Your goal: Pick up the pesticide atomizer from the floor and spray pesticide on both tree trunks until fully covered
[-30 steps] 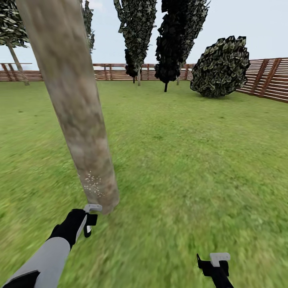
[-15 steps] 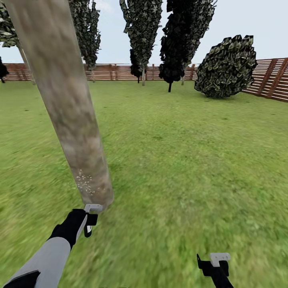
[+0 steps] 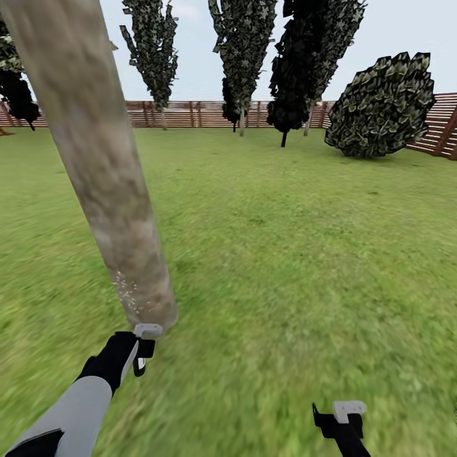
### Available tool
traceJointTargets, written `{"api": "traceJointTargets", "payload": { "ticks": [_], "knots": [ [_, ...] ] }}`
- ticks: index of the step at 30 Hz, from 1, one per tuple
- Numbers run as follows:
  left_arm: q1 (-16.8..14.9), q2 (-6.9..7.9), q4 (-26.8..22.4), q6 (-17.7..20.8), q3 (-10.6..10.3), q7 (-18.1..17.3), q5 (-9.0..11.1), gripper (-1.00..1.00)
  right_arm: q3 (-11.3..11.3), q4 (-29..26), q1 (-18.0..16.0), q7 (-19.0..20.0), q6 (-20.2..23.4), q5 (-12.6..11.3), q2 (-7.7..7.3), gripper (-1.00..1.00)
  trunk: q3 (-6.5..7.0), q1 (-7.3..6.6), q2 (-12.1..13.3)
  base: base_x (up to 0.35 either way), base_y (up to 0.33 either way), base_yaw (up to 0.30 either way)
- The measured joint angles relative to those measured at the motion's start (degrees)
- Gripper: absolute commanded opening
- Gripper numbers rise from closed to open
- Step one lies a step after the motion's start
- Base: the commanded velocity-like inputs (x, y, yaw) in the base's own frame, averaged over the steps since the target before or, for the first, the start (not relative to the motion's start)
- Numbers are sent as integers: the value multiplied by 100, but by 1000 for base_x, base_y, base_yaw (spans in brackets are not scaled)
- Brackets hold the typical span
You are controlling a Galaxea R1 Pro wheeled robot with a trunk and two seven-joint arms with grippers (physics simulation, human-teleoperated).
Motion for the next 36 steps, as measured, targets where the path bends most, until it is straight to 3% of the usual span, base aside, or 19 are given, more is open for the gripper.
{"api": "traceJointTargets", "payload": {
  "ticks": [13,28,36],
  "knots": [
    [2,0,-1,3,0,5,-2,-100,0,-7,1,0,0,-2,2,100,0,2,0,34,-269,23],
    [1,9,-11,6,14,5,-2,-100,1,1,-4,0,0,0,3,100,0,0,0,77,-267,270],
    [1,16,-12,8,25,5,-3,-100,1,1,-1,0,1,0,6,100,0,1,0,136,-117,277]
  ]
}}
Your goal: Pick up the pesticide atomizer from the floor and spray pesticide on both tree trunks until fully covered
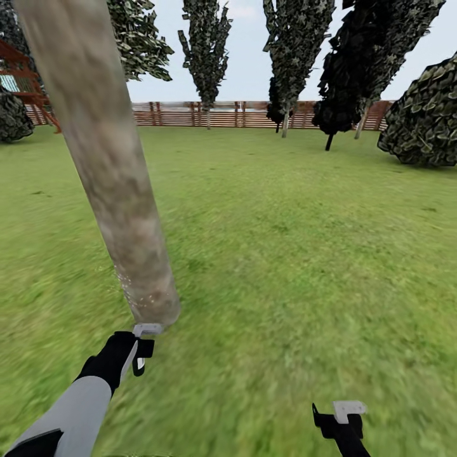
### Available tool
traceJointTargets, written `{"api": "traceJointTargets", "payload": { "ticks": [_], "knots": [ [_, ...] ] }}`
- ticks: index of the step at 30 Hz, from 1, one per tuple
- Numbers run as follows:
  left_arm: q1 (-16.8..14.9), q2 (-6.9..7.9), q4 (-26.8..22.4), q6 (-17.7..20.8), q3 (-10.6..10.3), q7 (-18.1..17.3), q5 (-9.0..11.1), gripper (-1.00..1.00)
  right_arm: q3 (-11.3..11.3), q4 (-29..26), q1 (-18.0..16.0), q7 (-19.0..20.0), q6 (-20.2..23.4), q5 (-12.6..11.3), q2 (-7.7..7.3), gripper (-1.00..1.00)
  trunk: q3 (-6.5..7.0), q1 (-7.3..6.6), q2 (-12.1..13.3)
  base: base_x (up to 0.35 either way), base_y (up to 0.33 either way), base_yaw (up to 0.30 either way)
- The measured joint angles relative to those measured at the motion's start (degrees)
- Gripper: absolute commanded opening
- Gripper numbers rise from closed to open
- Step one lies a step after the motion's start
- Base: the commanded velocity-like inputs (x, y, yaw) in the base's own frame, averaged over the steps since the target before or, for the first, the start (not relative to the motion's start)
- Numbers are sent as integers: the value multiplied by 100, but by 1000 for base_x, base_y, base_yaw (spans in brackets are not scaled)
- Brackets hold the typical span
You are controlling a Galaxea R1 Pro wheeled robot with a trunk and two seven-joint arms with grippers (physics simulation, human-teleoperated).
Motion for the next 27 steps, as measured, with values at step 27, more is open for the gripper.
{"api": "traceJointTargets", "payload": {
  "ticks": [27],
  "knots": [
    [-645,270,-1027,926,-664,-45,713,-100,1,-1,3,-9,0,-8,-14,100,0,0,0,1,0,65]
  ]
}}
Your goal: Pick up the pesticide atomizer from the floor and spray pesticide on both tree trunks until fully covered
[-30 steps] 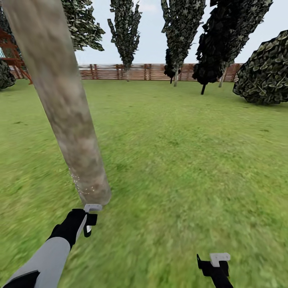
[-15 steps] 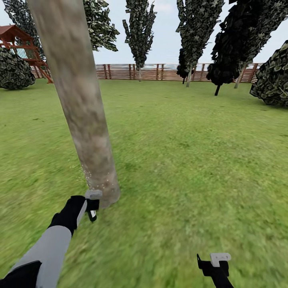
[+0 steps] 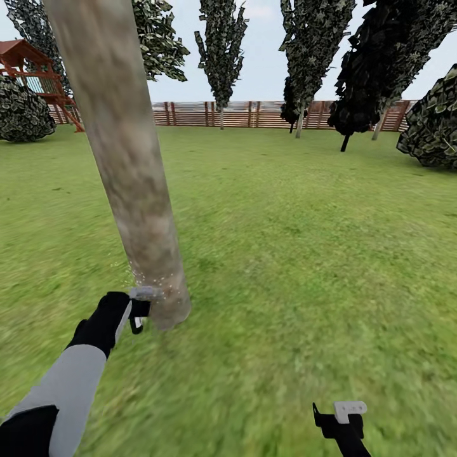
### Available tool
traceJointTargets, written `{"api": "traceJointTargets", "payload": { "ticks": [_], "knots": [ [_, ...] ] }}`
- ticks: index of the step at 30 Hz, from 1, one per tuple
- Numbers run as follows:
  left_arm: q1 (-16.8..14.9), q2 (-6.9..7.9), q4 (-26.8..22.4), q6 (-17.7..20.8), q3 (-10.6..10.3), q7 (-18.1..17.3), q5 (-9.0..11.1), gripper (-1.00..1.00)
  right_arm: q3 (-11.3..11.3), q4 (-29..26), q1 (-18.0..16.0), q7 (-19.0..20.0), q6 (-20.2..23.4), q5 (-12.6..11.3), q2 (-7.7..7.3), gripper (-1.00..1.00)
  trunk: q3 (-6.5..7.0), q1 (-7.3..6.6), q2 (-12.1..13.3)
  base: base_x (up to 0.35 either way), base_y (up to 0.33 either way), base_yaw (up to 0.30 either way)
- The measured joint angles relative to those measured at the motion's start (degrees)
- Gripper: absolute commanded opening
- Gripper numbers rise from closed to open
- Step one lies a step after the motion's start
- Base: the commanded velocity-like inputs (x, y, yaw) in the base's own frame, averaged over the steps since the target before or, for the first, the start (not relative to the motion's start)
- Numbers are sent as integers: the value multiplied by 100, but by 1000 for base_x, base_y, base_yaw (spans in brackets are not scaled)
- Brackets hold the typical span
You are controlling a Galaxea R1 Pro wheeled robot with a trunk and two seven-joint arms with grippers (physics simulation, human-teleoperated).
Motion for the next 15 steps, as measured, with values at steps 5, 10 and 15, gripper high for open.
{"api": "traceJointTargets", "payload": {
  "ticks": [5,10,15],
  "knots": [
    [-57,-59,-31,260,-56,-17,120,-100,-1,-6,-1,0,0,0,0,100,0,0,0,0,0,0],
    [-421,-323,-34,601,-54,-15,49,-100,-3,-8,-1,0,0,0,0,100,0,0,0,0,0,53],
    [-413,184,-112,652,-11,-25,23,-100,-4,-8,0,0,0,0,0,100,0,0,0,0,0,259]
  ]
}}
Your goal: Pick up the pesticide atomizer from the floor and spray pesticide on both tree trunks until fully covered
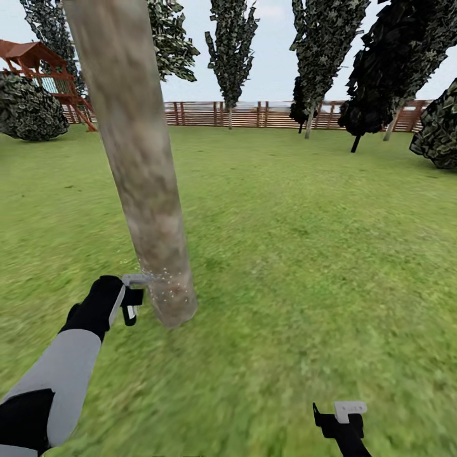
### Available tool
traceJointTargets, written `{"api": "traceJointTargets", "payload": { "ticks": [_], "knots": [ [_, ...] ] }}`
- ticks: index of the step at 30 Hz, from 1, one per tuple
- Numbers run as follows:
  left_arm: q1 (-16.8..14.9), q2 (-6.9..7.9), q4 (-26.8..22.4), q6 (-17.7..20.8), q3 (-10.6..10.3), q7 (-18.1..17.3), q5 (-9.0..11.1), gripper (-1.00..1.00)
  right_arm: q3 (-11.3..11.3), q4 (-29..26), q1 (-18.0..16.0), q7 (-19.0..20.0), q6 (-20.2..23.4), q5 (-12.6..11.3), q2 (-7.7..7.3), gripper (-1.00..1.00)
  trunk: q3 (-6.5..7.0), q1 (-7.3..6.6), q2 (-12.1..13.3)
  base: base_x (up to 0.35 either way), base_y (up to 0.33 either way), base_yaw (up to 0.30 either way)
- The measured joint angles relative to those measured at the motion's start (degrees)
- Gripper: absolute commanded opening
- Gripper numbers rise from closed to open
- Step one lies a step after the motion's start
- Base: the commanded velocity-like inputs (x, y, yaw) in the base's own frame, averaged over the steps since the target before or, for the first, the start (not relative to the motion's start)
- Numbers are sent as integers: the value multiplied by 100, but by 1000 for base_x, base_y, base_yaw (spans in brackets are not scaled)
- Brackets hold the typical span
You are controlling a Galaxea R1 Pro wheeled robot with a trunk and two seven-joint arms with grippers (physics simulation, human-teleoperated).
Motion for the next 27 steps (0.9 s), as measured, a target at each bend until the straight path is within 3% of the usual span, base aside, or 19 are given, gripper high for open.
{"api": "traceJointTargets", "payload": {
  "ticks": [2,9,27],
  "knots": [
    [35,86,-5,4,-52,-2,38,-100,2,0,-3,0,0,0,0,100,0,0,0,9,0,98],
    [23,-16,-13,-7,-34,-10,52,-100,-4,-1,-3,-1,-1,0,0,100,0,-2,0,158,-168,9],
    [20,-7,2,-9,-16,-10,56,-100,-7,-10,0,17,-1,-5,0,100,0,0,0,9,-275,0]
  ]
}}
